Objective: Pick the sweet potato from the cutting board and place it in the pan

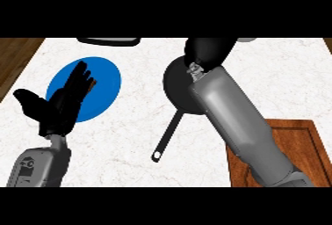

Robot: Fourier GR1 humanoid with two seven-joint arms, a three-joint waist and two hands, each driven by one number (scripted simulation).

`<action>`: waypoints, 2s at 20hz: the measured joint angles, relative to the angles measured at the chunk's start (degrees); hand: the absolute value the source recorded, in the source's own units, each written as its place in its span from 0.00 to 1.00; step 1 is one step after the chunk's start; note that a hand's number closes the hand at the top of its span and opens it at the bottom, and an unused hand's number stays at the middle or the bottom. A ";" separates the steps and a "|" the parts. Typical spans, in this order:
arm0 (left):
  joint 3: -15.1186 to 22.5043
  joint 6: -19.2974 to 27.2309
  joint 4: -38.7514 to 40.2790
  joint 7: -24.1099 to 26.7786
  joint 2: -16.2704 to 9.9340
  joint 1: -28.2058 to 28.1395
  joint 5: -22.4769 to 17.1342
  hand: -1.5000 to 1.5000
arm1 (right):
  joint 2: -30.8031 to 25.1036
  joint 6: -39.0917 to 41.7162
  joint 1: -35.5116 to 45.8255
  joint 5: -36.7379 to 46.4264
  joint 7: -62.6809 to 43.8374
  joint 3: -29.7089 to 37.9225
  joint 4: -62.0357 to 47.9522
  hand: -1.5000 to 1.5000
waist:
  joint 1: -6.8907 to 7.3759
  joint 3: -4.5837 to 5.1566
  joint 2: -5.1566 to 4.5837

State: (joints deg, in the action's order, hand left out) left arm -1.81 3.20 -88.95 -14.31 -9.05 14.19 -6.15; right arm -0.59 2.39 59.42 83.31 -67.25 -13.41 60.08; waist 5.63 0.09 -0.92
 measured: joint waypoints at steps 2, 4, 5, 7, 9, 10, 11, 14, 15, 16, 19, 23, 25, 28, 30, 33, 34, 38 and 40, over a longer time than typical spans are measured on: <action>-0.41 0.26 -0.02 0.48 -0.04 -0.36 0.09 0.50 | 0.01 -2.71 -1.20 -0.38 0.33 -0.39 -2.46 1.00 | -0.73 -0.03 0.01; -1.14 0.13 0.02 0.28 -0.58 -0.56 -0.19 0.50 | 0.05 -5.28 -1.05 -1.32 1.33 0.35 -4.54 1.00 | -1.44 -0.06 0.08; -1.35 0.07 0.04 0.13 -0.68 -0.52 -0.35 0.50 | 0.05 -7.26 -1.60 -1.65 2.16 0.56 -5.87 1.00 | -1.68 -0.06 0.07; -1.69 0.10 -0.15 0.21 -0.73 -0.91 -0.51 0.50 | 0.07 -11.28 -2.57 -2.76 3.81 1.14 -8.45 1.00 | -1.99 -0.08 0.07; -1.54 0.20 -0.06 0.47 -0.46 -1.00 -0.33 0.50 | 0.14 -15.61 -2.46 -3.78 5.95 2.68 -11.98 1.00 | -2.29 -0.10 0.00; -1.28 0.50 -0.53 0.07 -0.31 -1.03 -0.06 0.50 | 0.15 -17.71 -2.86 -4.26 6.74 2.83 -13.79 1.00 | -2.34 -0.10 0.03; -1.78 0.09 -0.36 0.05 -0.63 -0.80 -0.57 0.50 | 0.16 -19.64 -3.02 -4.74 7.39 2.96 -15.54 1.00 | -2.45 -0.10 0.03; -2.23 0.07 -0.86 -0.39 -0.90 -0.64 -0.82 0.50 | 0.18 -24.64 -2.76 -6.01 8.59 3.53 -21.56 1.00 | -2.30 -0.11 -0.03; -2.05 0.04 -1.08 -0.35 -0.82 -0.98 -0.71 0.50 | 0.20 -25.30 -2.56 -6.59 8.74 4.05 -23.52 1.00 | -2.30 -0.11 -0.03; -2.01 0.21 -1.02 -0.37 -0.69 -0.78 -0.60 0.50 | 0.19 -26.22 -2.83 -7.63 8.61 4.37 -24.41 1.00 | -2.31 -0.11 -0.02; -1.53 0.65 -1.61 -0.17 -0.14 -1.25 -0.16 0.50 | 0.19 -29.74 -3.96 -10.24 8.61 8.22 -26.81 0.00 | -2.34 -0.15 -0.15; -1.46 0.12 -1.69 0.23 -0.27 -1.83 -0.19 0.50 | 0.27 -35.09 -5.30 -15.40 10.44 11.05 -30.36 0.00 | -2.24 -0.17 -0.16; -1.61 -0.03 -1.25 0.95 -0.32 -2.18 -0.01 0.50 | 0.32 -37.65 -5.54 -17.92 12.01 11.61 -32.04 0.00 | -2.41 -0.16 -0.08; -2.12 -0.15 -0.23 1.49 -0.38 -2.12 -0.11 0.50 | 0.34 -42.83 -6.29 -20.65 14.56 10.72 -32.40 0.00 | -2.61 -0.17 0.04; -2.29 -0.11 0.37 2.11 -0.28 -2.28 0.02 0.50 | 0.33 -46.37 -6.82 -22.04 16.11 10.45 -31.22 0.00 | -2.92 -0.17 0.15; -2.83 -0.26 -0.50 1.66 -0.57 -3.30 -0.47 0.50 | 0.32 -51.38 -8.75 -24.68 18.79 10.49 -27.21 0.00 | -3.56 -0.17 0.56; -2.99 -0.31 -0.60 1.71 -0.68 -3.59 -0.53 0.50 | 0.31 -52.96 -9.67 -25.84 19.65 10.36 -25.51 0.00 | -3.78 -0.17 0.68; -3.14 0.32 -0.60 1.34 -0.79 -3.67 0.06 0.50 | 0.31 -58.56 -15.57 -31.94 22.87 8.18 -16.86 0.00 | -4.84 -0.19 1.14; -3.38 0.35 -0.67 1.55 -0.82 -4.22 0.03 0.50 | 0.31 -60.45 -19.84 -34.78 24.58 6.03 -11.11 0.00 | -5.43 -0.18 1.32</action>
State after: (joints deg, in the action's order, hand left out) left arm -5.19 3.54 -89.62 -12.76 -9.87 9.97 -6.13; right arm -0.28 -58.06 39.58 48.53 -42.67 -7.38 48.97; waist 0.20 -0.09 0.40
